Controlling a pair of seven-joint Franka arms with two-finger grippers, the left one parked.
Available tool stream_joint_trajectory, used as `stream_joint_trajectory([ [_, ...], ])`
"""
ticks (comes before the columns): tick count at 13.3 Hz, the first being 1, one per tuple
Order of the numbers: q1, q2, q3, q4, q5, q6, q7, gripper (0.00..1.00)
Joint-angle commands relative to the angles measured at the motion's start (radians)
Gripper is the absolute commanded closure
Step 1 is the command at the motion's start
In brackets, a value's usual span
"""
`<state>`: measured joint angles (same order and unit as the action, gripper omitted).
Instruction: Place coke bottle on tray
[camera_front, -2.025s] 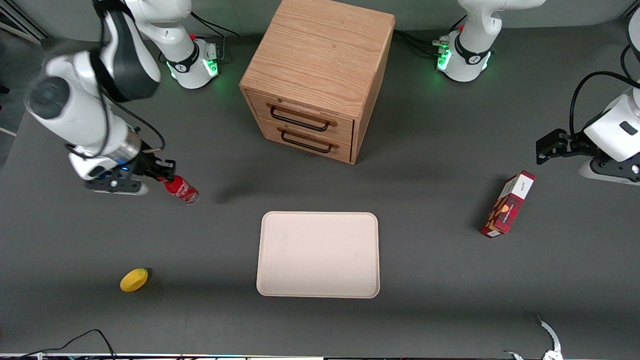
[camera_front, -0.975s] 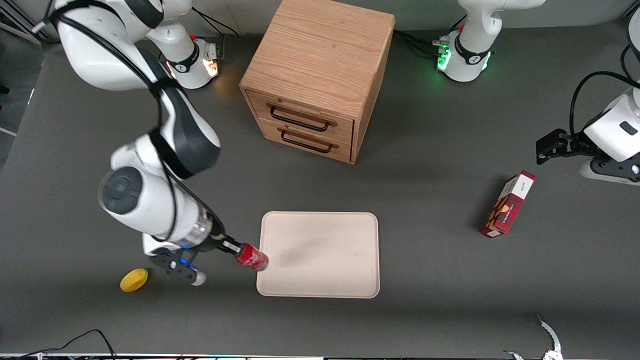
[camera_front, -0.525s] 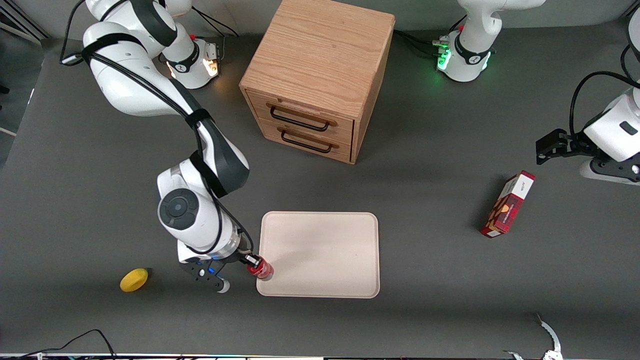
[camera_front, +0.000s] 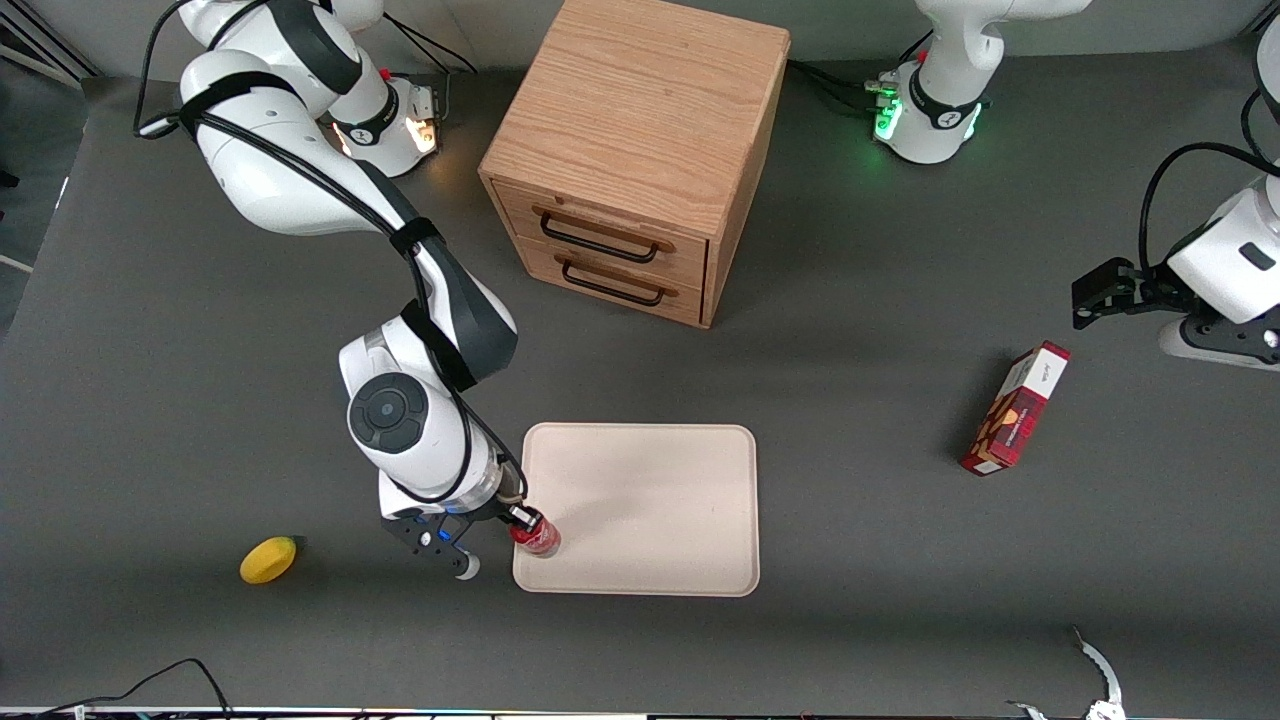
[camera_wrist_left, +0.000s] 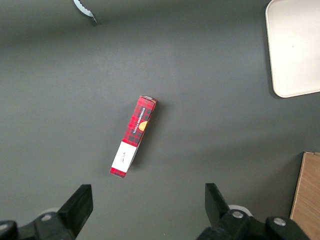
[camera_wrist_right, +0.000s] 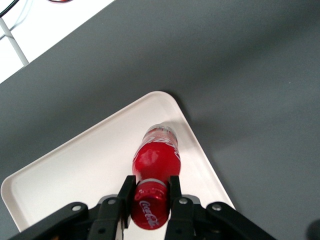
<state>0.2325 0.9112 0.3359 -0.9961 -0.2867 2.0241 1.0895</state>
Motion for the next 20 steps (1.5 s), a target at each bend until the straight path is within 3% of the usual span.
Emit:
stream_joint_trajectory([
  [1,0.007,0.012,0.011,0.028,-0.029,-0.013,0.04,1.0],
  [5,0.001,0.015,0.012,-0.002,-0.031,-0.013,0.027,1.0],
  [6,-0.001,0.015,0.015,-0.003,-0.031,-0.013,0.024,0.68],
  [7,-0.004,0.012,0.017,-0.003,-0.032,-0.013,0.021,0.03],
  [9,-0.005,-0.009,0.018,-0.001,-0.032,-0.027,0.013,0.0],
  [14,-0.05,-0.213,0.069,-0.004,-0.031,-0.253,-0.12,0.0],
  [17,-0.164,-0.426,0.158,-0.065,-0.023,-0.474,-0.268,0.0],
  [18,-0.218,-0.515,0.175,-0.131,-0.005,-0.514,-0.348,0.0],
  [19,-0.246,-0.611,0.157,-0.198,0.054,-0.542,-0.438,0.0],
  [20,-0.258,-0.7,0.082,-0.26,0.128,-0.565,-0.533,0.0],
])
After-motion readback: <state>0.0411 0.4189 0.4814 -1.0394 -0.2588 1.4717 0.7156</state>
